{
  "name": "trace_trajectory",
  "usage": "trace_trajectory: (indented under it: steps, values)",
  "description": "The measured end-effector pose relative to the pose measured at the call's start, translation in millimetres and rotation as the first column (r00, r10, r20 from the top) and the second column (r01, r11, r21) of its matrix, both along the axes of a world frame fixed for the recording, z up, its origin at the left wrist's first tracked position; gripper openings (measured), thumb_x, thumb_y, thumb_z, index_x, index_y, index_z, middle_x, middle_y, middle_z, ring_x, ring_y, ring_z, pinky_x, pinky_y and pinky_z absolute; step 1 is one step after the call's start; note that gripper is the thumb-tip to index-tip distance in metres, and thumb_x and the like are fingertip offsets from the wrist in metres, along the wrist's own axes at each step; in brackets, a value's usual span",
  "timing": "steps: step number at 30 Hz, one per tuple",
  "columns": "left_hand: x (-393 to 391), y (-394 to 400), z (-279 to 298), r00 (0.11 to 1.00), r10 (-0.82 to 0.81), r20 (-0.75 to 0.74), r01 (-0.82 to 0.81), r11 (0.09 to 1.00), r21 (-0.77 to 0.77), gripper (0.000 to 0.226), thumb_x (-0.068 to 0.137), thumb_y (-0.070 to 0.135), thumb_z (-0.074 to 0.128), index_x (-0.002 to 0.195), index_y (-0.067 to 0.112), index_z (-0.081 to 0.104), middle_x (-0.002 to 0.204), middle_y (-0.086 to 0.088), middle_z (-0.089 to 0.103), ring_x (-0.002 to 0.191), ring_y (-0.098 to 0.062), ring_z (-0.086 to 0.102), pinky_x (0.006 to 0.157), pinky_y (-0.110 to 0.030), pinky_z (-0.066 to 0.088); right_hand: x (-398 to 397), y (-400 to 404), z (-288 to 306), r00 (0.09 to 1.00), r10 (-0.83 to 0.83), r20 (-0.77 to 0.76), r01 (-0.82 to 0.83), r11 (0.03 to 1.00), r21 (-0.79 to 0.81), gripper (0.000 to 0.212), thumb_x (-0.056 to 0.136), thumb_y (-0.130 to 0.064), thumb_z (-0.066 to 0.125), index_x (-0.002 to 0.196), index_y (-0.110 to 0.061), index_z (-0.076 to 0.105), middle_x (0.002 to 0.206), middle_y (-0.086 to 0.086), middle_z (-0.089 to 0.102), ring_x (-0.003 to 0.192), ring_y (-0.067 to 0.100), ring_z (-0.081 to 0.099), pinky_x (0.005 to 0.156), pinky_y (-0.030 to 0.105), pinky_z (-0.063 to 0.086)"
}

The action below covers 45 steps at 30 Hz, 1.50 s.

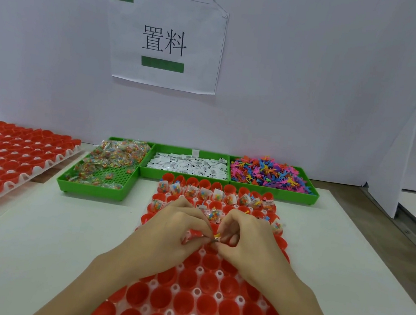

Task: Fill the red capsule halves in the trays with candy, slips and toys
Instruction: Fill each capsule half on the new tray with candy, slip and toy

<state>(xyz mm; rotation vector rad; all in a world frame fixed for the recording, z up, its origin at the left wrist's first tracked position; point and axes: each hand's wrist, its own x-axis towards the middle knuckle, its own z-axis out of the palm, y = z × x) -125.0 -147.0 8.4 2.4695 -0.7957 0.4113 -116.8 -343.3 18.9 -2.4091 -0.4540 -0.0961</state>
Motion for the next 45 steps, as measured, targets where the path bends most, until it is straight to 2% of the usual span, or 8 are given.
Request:
trace_trajectory:
  steps: [19,26,30,37,39,41,42,45]
  values:
    - [-0.1,11.8,8.6,0.996,0.062,-0.064,-0.067,0.994,-0.084,0.017,0.095,0.037,0.07,0.11,0.038,0.079,0.096,0.028,0.07,0.105,0.003,0.057,0.088,-0.014,0.045,2.7,-9.4,1.0,0.994,0.025,0.103,-0.031,0.998,0.058,0.01,0.092,-0.02,0.072,0.089,-0.027,0.079,0.077,-0.014,0.071,0.084,-0.002,0.064,0.07,0.006,0.046]
    - [14.3,59.4,11.0,0.924,0.376,-0.071,-0.382,0.898,-0.22,0.012,0.096,0.028,0.07,0.103,0.036,0.076,0.102,0.024,0.071,0.097,0.002,0.062,0.084,-0.014,0.046,1.2,-24.6,10.2,0.985,-0.058,0.163,0.023,0.978,0.206,0.021,0.096,-0.02,0.067,0.083,-0.035,0.074,0.076,-0.027,0.068,0.077,-0.003,0.064,0.068,0.007,0.045]
    - [39.6,106.2,0.8,0.75,0.655,-0.09,-0.661,0.744,-0.095,0.022,0.098,0.017,0.065,0.118,0.011,0.074,0.122,-0.006,0.072,0.114,-0.025,0.063,0.101,-0.042,0.048,3.0,-26.7,11.8,0.982,-0.074,0.174,0.035,0.975,0.218,0.02,0.096,-0.02,0.066,0.084,-0.035,0.073,0.074,-0.025,0.068,0.074,-0.002,0.064,0.068,0.006,0.045]
    - [81.5,138.5,10.4,0.701,0.695,-0.159,-0.646,0.714,0.271,0.04,0.097,0.011,0.067,0.136,0.011,0.063,0.138,-0.008,0.065,0.121,-0.026,0.064,0.106,-0.04,0.049,2.8,-25.5,9.4,0.98,-0.046,0.192,0.002,0.974,0.226,0.02,0.098,-0.017,0.065,0.085,-0.031,0.072,0.077,-0.026,0.067,0.076,-0.002,0.065,0.068,0.007,0.046]
    - [88.5,144.4,20.9,0.723,0.66,-0.205,-0.587,0.743,0.321,0.031,0.092,0.013,0.074,0.124,0.014,0.072,0.125,-0.003,0.072,0.11,-0.018,0.068,0.103,-0.036,0.052,2.5,-25.4,8.1,0.983,-0.034,0.181,-0.006,0.976,0.219,0.022,0.098,-0.018,0.064,0.083,-0.033,0.071,0.076,-0.023,0.068,0.075,0.001,0.065,0.068,0.009,0.047]
    - [90.7,149.9,32.0,0.734,0.638,-0.233,-0.53,0.752,0.392,0.007,0.091,0.018,0.075,0.086,0.021,0.079,0.087,0.008,0.077,0.073,0.001,0.066,0.086,-0.026,0.057,2.6,-25.9,6.6,0.986,-0.024,0.164,-0.011,0.979,0.206,0.023,0.099,-0.019,0.063,0.082,-0.034,0.069,0.075,-0.022,0.068,0.073,0.002,0.065,0.068,0.011,0.048]
    - [93.4,153.5,35.3,0.735,0.633,-0.244,-0.505,0.751,0.425,0.019,0.091,0.02,0.074,0.073,0.024,0.076,0.072,0.014,0.073,0.06,0.004,0.059,0.077,-0.021,0.055,3.2,-26.5,6.1,0.987,-0.025,0.159,-0.007,0.98,0.201,0.023,0.099,-0.019,0.063,0.082,-0.034,0.069,0.074,-0.021,0.068,0.073,0.002,0.066,0.069,0.011,0.048]
    - [92.4,157.2,44.3,0.737,0.607,-0.295,-0.443,0.765,0.467,0.017,0.09,0.022,0.076,0.076,0.033,0.075,0.078,0.017,0.074,0.072,0.001,0.067,0.078,-0.022,0.057,4.6,-27.4,6.2,0.984,-0.049,0.17,0.014,0.98,0.2,0.021,0.099,-0.02,0.062,0.083,-0.031,0.07,0.069,-0.012,0.068,0.074,0.004,0.065,0.07,0.015,0.05]
